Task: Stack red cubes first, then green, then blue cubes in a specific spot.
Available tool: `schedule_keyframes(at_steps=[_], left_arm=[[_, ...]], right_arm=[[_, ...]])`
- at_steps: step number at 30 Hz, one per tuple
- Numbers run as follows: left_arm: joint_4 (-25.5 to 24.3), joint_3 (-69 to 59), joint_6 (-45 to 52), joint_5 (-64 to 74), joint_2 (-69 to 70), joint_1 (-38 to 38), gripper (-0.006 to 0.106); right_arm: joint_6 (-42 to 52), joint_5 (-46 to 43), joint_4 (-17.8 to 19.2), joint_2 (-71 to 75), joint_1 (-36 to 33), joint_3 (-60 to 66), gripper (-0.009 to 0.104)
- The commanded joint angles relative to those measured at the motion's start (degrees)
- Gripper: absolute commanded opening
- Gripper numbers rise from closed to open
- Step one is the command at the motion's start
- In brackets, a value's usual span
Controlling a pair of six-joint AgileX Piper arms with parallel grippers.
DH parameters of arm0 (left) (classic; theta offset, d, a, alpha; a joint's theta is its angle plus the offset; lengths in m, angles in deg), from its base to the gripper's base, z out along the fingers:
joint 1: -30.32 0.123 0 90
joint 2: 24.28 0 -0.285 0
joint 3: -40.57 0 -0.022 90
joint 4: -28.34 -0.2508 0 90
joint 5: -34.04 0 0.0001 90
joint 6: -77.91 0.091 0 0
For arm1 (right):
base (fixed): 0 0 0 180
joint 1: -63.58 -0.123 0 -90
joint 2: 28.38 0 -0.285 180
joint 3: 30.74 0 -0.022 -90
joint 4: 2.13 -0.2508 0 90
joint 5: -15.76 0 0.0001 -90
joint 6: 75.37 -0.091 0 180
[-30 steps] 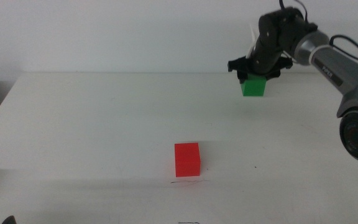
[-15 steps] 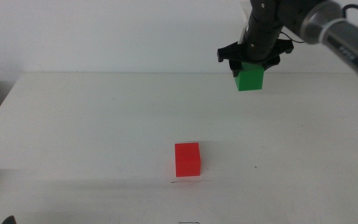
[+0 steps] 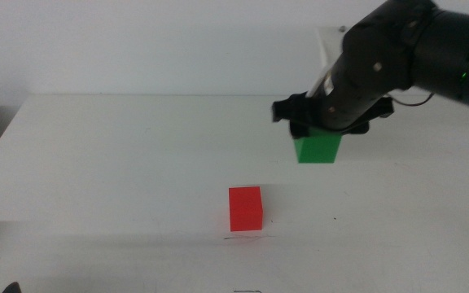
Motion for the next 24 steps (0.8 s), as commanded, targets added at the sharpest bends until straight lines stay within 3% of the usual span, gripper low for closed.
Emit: schedule_keyframes(at_steps=[1, 10, 16, 24], left_arm=[[0.4, 0.1, -0.5, -4.3, 1.5, -0.2, 0.092], [0.4, 0.1, -0.5, -4.3, 1.5, -0.2, 0.092], [0.4, 0.1, -0.5, -4.3, 1.5, -0.2, 0.092], [0.4, 0.1, -0.5, -4.3, 1.5, -0.2, 0.092]], right_arm=[[-3.5, -1.1, 4.6, 3.3, -2.5, -1.1, -0.001], [-17.3, -1.4, 12.3, 1.0, -11.0, -1.5, -0.001], [-18.6, 0.2, 14.3, -3.3, -14.0, -5.0, -0.001], [-18.6, 3.3, 14.3, -9.0, -14.9, -11.0, -0.001]])
